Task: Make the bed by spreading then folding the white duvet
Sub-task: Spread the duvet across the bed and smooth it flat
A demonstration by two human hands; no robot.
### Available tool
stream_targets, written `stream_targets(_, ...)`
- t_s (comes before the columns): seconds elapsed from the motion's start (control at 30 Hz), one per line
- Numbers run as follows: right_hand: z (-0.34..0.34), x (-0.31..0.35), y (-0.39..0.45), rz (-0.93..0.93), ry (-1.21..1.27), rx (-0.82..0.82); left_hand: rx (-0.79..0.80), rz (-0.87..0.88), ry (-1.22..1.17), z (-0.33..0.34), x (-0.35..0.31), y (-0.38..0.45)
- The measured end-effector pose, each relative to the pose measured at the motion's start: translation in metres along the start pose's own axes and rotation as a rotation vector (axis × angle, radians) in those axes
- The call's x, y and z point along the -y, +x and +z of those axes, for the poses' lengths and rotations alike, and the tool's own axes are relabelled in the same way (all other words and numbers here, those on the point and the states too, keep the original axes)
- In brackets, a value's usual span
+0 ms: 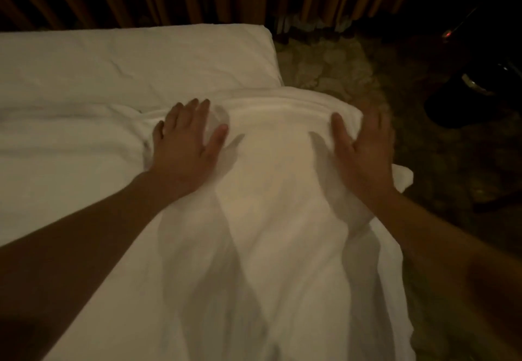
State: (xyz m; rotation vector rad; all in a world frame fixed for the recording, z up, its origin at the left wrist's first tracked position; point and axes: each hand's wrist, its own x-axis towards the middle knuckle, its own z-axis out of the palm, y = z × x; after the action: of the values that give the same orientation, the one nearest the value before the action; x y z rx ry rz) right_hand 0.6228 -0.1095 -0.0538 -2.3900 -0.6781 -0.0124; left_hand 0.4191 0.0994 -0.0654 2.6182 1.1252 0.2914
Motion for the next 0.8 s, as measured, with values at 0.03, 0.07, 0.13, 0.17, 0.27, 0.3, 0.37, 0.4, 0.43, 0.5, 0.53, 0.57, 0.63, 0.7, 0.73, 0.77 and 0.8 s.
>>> stream_targets(0.03, -0.001, -0.019, -0.011, 0.122, -0.006, -0.015, 0.025, 0.027, 0.003, 0.0, -0.006, -0.01)
stream_targets(0.07, -0.005, -0.038, -0.021, 0.261, -0.026, -0.017, 0.041, 0.037, 0.008, 0.001, -0.01, -0.019)
stream_targets(0.13, -0.006, -0.077, -0.04, 0.482, -0.059, 0.014, 0.045, 0.012, 0.02, 0.004, -0.015, -0.036)
stream_targets(0.17, -0.006, -0.09, -0.049, 0.548, -0.021, 0.019, 0.05, -0.004, 0.025, 0.005, -0.018, -0.042)
stream_targets(0.27, -0.005, -0.093, -0.074, 0.64, 0.312, 0.124, 0.058, -0.007, 0.034, 0.011, -0.03, -0.064)
stream_targets(0.3, -0.007, -0.088, -0.079, 0.615, 0.438, 0.168, 0.059, 0.001, 0.038, 0.013, -0.035, -0.07)
stream_targets(0.37, -0.01, -0.078, -0.084, 0.545, 0.535, 0.138, 0.079, 0.005, 0.052, 0.016, -0.045, -0.08)
stream_targets(0.4, -0.013, -0.075, -0.084, 0.518, 0.475, 0.079, 0.09, 0.0, 0.061, 0.019, -0.049, -0.082)
stream_targets(0.43, -0.017, -0.073, -0.083, 0.49, 0.344, 0.01, 0.098, -0.009, 0.073, 0.021, -0.053, -0.085)
stream_targets(0.5, -0.033, -0.074, -0.08, 0.444, 0.122, 0.002, 0.11, -0.027, 0.085, 0.024, -0.059, -0.088)
stream_targets(0.53, -0.042, -0.079, -0.076, 0.439, 0.085, 0.039, 0.111, -0.029, 0.086, 0.024, -0.062, -0.089)
stream_targets(0.57, -0.05, -0.087, -0.073, 0.427, 0.075, 0.061, 0.109, -0.025, 0.089, 0.025, -0.064, -0.09)
stream_targets(0.63, -0.064, -0.104, -0.071, 0.454, 0.046, 0.079, 0.11, -0.01, 0.109, 0.025, -0.069, -0.093)
stream_targets(0.7, -0.071, -0.119, -0.074, 0.504, -0.06, 0.149, 0.127, -0.005, 0.13, 0.025, -0.072, -0.099)
stream_targets(0.73, -0.069, -0.125, -0.08, 0.536, -0.11, 0.204, 0.14, -0.008, 0.138, 0.025, -0.072, -0.101)
stream_targets(0.77, -0.067, -0.13, -0.086, 0.549, -0.144, 0.236, 0.153, -0.008, 0.144, 0.025, -0.072, -0.104)
stream_targets(0.8, -0.064, -0.133, -0.089, 0.586, -0.162, 0.237, 0.166, -0.006, 0.148, 0.024, -0.07, -0.107)
